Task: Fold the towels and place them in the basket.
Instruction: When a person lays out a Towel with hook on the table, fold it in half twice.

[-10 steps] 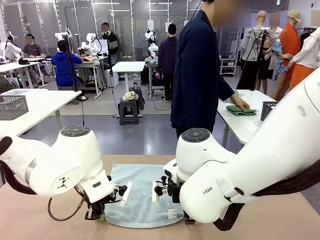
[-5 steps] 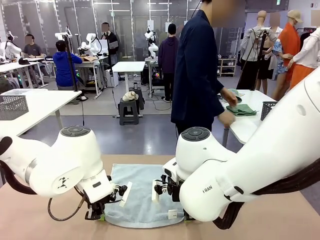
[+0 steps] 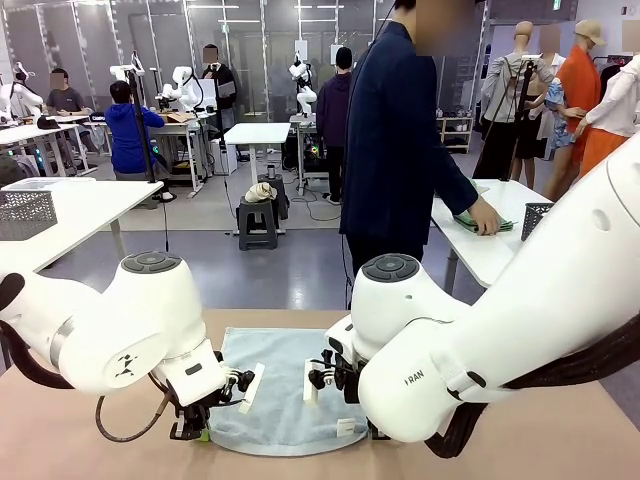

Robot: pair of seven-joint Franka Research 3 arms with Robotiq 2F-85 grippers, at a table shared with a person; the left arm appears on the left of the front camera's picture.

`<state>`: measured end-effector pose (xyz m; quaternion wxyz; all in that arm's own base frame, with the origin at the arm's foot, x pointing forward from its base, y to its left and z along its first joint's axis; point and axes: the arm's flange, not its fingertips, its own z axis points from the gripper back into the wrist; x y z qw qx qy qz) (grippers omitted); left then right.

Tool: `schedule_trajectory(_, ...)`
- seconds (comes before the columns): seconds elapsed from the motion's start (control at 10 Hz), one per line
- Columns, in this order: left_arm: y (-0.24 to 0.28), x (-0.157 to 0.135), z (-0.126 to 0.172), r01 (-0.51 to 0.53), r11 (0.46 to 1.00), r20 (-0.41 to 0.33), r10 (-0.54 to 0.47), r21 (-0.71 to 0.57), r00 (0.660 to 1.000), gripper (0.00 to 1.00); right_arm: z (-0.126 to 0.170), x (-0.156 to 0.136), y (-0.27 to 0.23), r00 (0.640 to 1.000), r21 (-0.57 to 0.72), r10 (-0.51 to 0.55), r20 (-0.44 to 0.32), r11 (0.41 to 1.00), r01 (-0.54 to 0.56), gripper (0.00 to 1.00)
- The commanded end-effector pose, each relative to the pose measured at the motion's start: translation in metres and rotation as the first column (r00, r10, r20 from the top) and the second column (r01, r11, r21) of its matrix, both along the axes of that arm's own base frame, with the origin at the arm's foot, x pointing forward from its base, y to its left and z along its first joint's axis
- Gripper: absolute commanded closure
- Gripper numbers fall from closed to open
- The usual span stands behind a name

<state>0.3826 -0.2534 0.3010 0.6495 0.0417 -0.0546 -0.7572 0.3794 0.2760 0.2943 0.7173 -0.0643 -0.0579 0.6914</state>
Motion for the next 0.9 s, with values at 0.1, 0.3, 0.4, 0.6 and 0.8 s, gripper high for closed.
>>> schedule_trajectory(0.1, 0.0, 0.0001, 0.0005, 0.004, 1.0, -0.001, -0.004, -0.003, 1.0, 1.0, 0.0054, 0.0044, -0.0005, 1.0, -0.01, 0.017, -0.023, 1.0, -0.017, 1.0)
schedule_trajectory(0.3, 0.0, 0.0001, 0.0005, 0.004, 1.0, -0.001, -0.004, -0.003, 1.0, 1.0, 0.0059, 0.0046, 0.0002, 1.0, -0.013, 0.004, -0.03, 1.0, -0.005, 1.0)
schedule_trajectory(0.4, 0.0, 0.0001, 0.0005, 0.004, 1.0, -0.001, -0.004, -0.003, 1.0, 1.0, 0.0048, 0.0035, 0.0004, 1.0, -0.022, -0.013, -0.01, 1.0, 0.013, 1.0)
schedule_trajectory(0.6, 0.0, 0.0001, 0.0005, 0.004, 1.0, -0.001, -0.004, -0.003, 1.0, 1.0, 0.0012, 0.0012, 0.0003, 1.0, -0.009, -0.001, -0.007, 1.0, 0.001, 1.0)
schedule_trajectory(0.8, 0.0, 0.0001, 0.0005, 0.004, 1.0, -0.001, -0.004, -0.003, 1.0, 1.0, 0.0012, 0.0012, 0.0003, 1.0, -0.009, -0.001, -0.007, 1.0, 0.001, 1.0)
